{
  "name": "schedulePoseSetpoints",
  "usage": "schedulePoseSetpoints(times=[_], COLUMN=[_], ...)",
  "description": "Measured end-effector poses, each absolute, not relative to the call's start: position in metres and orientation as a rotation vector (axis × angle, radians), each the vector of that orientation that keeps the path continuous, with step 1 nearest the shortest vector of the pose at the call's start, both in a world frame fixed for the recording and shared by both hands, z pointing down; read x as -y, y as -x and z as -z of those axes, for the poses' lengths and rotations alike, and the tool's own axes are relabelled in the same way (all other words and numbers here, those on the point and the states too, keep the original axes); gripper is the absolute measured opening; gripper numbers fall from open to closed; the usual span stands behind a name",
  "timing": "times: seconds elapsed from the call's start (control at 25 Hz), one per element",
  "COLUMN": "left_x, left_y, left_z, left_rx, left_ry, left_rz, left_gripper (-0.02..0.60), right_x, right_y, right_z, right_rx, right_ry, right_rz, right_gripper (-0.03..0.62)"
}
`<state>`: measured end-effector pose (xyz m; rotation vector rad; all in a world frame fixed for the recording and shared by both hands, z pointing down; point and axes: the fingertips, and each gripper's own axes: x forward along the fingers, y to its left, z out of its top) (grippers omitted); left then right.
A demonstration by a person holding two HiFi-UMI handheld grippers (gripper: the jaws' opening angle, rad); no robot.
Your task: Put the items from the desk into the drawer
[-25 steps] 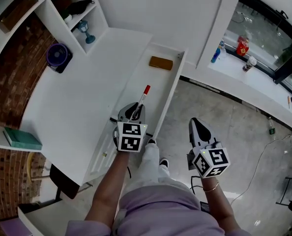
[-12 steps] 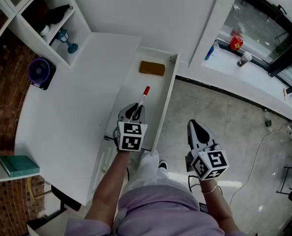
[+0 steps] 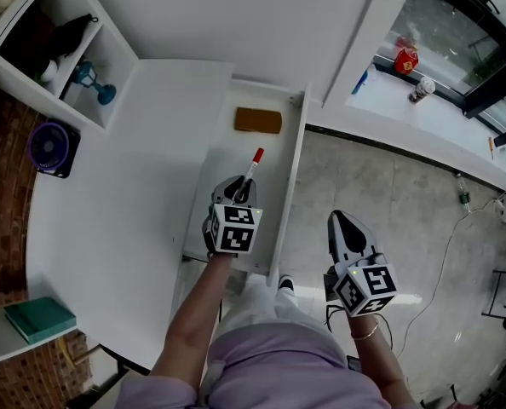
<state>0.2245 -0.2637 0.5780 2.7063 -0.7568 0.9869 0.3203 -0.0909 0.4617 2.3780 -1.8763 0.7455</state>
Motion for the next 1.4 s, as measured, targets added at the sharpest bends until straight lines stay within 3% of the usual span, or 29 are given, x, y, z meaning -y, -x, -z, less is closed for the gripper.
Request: schedulePoseSetpoints(times=[1.4], left_x=[0.298], left_y=[-0.252], left_z=[-0.719], left_rx=[0.524], left_ry=[-2.504], left_rz=[-1.335], left_gripper=[0.066], right_x=[0.113], right_y=[-0.353], right_z=[-0.489], right_rx=[1.618], right_ry=[-2.486], right_rz=[-0.860], right_gripper=[0.005])
